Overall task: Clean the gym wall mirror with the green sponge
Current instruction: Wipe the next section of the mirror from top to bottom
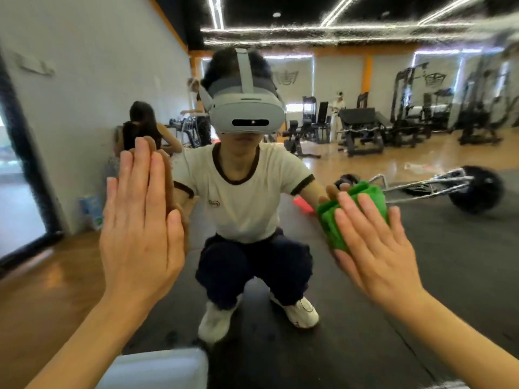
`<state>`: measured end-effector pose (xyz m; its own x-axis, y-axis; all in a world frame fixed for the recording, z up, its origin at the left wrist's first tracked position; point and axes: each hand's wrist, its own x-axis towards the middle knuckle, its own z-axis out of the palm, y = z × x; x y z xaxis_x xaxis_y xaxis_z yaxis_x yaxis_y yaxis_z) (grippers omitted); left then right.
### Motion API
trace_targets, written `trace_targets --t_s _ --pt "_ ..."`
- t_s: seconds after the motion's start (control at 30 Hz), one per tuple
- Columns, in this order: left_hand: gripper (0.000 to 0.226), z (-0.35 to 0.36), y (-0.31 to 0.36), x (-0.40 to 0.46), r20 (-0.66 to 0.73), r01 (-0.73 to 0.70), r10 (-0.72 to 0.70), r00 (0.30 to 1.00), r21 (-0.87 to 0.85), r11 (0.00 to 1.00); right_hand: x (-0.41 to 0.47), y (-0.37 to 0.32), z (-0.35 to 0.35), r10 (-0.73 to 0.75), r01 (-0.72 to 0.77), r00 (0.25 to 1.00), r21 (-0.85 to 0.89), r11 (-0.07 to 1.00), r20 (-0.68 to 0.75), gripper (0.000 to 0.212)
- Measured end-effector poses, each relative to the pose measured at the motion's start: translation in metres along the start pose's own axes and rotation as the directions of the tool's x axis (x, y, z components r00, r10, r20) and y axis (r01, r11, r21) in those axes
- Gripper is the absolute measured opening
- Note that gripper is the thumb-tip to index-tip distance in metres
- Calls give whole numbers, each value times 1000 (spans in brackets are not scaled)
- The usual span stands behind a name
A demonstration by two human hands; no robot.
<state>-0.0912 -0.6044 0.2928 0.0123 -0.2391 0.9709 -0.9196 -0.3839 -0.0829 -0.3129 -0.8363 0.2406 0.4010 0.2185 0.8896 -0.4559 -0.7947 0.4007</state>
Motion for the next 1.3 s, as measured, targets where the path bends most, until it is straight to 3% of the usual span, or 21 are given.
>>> trace_targets --t_s 0.07,0.17,0.3,0.43,0.57,0.7,0.8,0.9,1.03,1.17,1.23,1.3 --pt "62 0 1 1 -12 7 -7 1000 -12 1000 -19 22 -9 118 -119 993 14 993 24 59" --pt "62 0 1 1 -18 -5 5 1000 -4 1000 -1 -16 -3 245 -245 970 57 968 10 60" --pt "62 -1 -1 2 4 -8 8 1000 4 1000 40 -88 15 -136 133 987 48 990 81 63" --pt "64 -3 0 2 18 8 -8 1000 -6 1000 37 -45 8 -370 369 928 33 929 39 56" --pt "63 -8 10 6 41 28 -26 999 -43 999 -28 52 -14 -216 230 966 -92 969 141 58" --pt "64 0 55 18 54 -111 117 992 -99 989 -14 21 -10 -66 70 995 -43 997 78 58" --pt "61 16 105 34 48 -168 179 983 -166 972 30 -27 7 -230 228 973 69 971 33 54" --pt "58 30 133 48 13 -142 148 989 -203 969 27 13 3 -404 404 914 -1 915 38 51" --pt "62 45 134 47 71 -123 133 989 -127 984 -31 102 -23 -298 310 945 -75 948 136 59" --pt "63 51 133 44 74 -156 159 984 -48 987 -29 82 -20 -96 101 992 -58 993 82 59" --pt "63 52 132 44 68 -153 156 985 -36 987 -5 51 -10 -126 127 991 -1 992 52 61" --pt "61 54 132 43 59 -152 153 987 -14 988 16 40 -4 -251 251 967 12 968 46 60"
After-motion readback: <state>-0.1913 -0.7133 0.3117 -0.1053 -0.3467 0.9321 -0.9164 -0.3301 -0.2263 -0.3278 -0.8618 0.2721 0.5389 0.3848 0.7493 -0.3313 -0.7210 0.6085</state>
